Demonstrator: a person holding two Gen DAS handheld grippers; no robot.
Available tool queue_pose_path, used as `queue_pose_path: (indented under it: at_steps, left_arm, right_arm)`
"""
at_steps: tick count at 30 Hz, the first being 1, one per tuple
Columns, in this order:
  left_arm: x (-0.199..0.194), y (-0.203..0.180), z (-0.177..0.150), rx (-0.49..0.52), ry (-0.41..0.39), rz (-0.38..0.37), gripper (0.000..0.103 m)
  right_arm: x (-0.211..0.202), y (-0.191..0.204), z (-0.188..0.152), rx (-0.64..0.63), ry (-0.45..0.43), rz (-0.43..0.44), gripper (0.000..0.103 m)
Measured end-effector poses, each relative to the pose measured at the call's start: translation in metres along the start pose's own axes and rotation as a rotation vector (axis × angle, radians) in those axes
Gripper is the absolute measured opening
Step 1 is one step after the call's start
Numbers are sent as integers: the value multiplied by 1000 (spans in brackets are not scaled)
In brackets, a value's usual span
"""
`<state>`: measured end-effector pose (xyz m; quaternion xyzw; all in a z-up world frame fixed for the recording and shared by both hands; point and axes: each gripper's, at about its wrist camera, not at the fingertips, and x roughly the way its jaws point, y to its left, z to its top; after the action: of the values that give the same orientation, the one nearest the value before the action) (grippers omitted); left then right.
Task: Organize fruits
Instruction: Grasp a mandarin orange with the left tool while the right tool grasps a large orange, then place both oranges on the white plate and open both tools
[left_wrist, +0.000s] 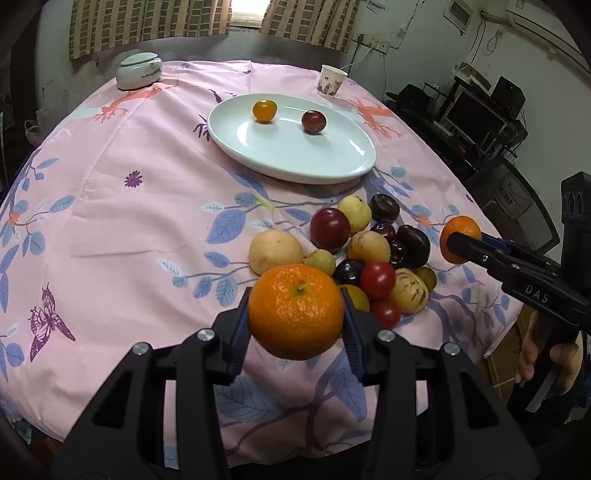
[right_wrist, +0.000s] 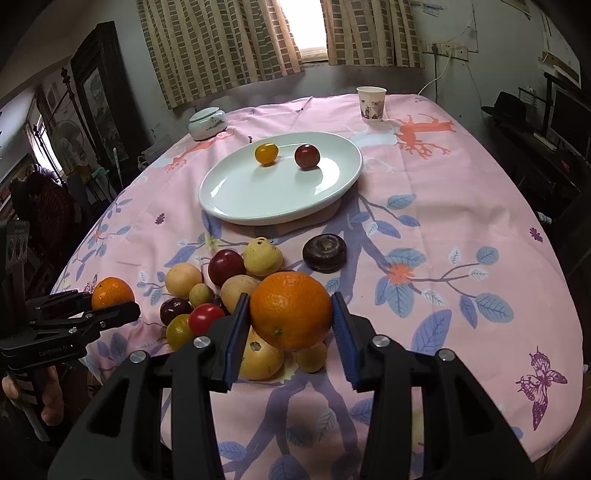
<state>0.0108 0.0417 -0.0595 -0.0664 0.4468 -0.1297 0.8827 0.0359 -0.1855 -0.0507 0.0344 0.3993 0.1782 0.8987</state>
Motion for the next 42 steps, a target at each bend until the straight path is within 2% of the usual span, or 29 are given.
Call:
queue_pose_path:
  at_steps: [7,12,15,19,24,29,38,40,42]
  left_arm:
    - [-1,4,26,8,-24,12,44]
    - [5,3,56,34,-41,23,44]
    - [20,3,89,53,-30,31,45]
    - [55,15,150,36,1,64,45]
    - [115,35,210,-5,58,120,45]
    - [162,54,225,-56,131,134,45]
    - [183,56,234,-48,144,144,46]
    - [181,53,237,-39,141,146,50]
    - [167,50,240,-26,102,152,68]
  right_arm:
    - [9,0,10,-15,9,-7,44]
    - [21,1,25,-43,24,-2,44]
    - [33,9,47,-98,34,13,44]
    - [64,24,95,-184,44,90,44]
    - [133,35,147,-254,83,69,44]
    - [184,24,170,-208,147,86,44]
    - [213,24,181,-211,185,73,45]
    - [217,28,180,-231,206,64,48]
    - [210,34,179,-265,164,18,62]
